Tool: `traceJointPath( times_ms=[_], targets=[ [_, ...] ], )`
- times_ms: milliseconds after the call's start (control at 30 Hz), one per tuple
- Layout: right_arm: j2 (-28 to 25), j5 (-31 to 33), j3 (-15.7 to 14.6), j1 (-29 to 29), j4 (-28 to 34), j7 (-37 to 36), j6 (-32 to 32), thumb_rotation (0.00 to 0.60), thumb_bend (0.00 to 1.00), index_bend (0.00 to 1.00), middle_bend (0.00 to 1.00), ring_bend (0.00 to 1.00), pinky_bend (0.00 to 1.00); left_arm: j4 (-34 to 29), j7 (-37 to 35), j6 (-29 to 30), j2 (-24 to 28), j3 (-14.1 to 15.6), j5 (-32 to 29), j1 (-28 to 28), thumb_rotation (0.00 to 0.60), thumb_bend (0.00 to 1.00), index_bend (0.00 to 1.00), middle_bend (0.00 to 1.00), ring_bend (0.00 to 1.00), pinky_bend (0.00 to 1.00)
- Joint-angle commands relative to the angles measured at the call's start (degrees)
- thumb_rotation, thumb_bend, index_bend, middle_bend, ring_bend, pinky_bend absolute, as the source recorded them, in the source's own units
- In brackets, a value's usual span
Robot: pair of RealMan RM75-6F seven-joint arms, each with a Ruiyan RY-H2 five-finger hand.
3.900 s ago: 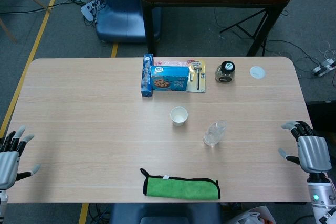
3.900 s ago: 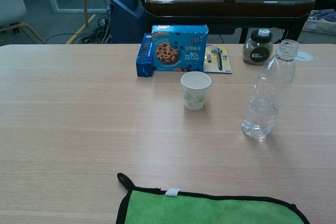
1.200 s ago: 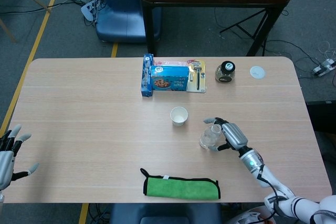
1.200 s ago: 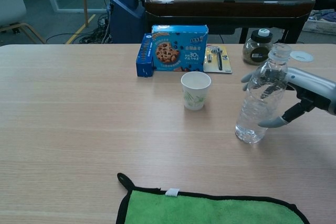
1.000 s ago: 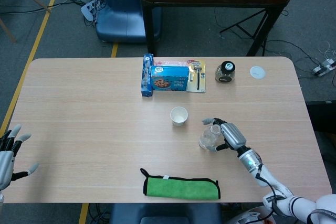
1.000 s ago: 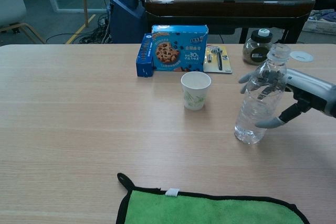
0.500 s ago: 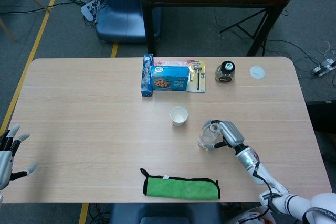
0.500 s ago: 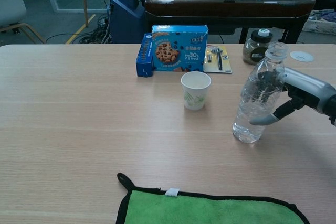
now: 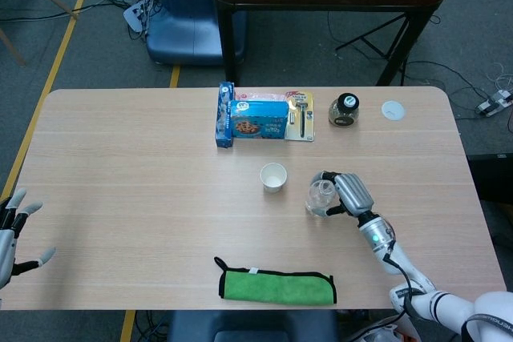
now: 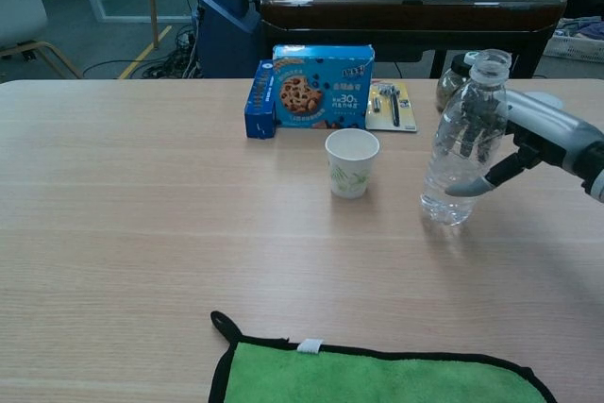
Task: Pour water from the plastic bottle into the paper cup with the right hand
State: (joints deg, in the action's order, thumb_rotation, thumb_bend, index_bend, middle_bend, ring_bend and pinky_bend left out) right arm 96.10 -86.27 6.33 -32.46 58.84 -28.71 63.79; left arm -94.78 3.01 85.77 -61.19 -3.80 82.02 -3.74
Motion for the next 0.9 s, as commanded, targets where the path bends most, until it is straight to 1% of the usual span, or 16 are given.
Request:
traceJointPath(
  times_ms=[33, 300, 433, 600, 767, 900],
  targets=[
    [-0.38, 2.19, 2.45, -1.25, 1.62, 6.06, -0.34, 0.6, 0.0, 0.61, 0.63, 0.56, 0.57, -0.09, 0.01, 0.06, 0.09, -0.04, 0.0, 0.01, 0.6, 0.12, 0.22, 0.0, 0.03, 0.31],
    [-1.44, 5.91, 5.97, -3.9, 3.54, 18.63, -2.16, 0.6, 0.0, 0.62, 0.65, 0.58, 0.58, 0.45, 3.91, 0.5, -0.35, -0.15, -0.42, 0.03, 0.6, 0.12, 0.22, 0.0, 0.03, 0.31],
    [-2.38, 7.59, 7.04, -5.13, 4.96, 24.61, -3.38, 0.6, 0.0, 0.62, 0.65, 0.58, 0.58, 0.17, 3.95, 0.41, -0.28, -0.09, -0.43, 0.05, 0.6, 0.12, 0.22, 0.0, 0.03, 0.31],
    [-4.01, 10.3, 7.94, -7.02, 7.09, 34.35, -5.95, 0.6, 0.02, 0.62, 0.65, 0.58, 0.58, 0.17, 3.91, 0.08, -0.23, -0.03, -0.53, -0.03, 0.6, 0.12, 0.22, 0.0, 0.03, 0.31],
    [-5.2, 14.78, 9.28, -8.96, 8.89, 44.26, -8.52, 0.6, 0.03, 0.62, 0.65, 0.58, 0.59, 0.14, 3.94, 0.13, -0.23, -0.1, -0.69, 0.01, 0.6, 0.12, 0.22, 0.0, 0.05, 0.3],
    [-5.85, 19.62, 10.19, -10.23, 10.17, 51.62, -10.16, 0.6, 0.03, 0.62, 0.65, 0.58, 0.59, -0.03, 3.89, 0.29, -0.13, -0.07, -0.49, 0.06, 0.6, 0.12, 0.22, 0.0, 0.05, 0.31]
  ],
)
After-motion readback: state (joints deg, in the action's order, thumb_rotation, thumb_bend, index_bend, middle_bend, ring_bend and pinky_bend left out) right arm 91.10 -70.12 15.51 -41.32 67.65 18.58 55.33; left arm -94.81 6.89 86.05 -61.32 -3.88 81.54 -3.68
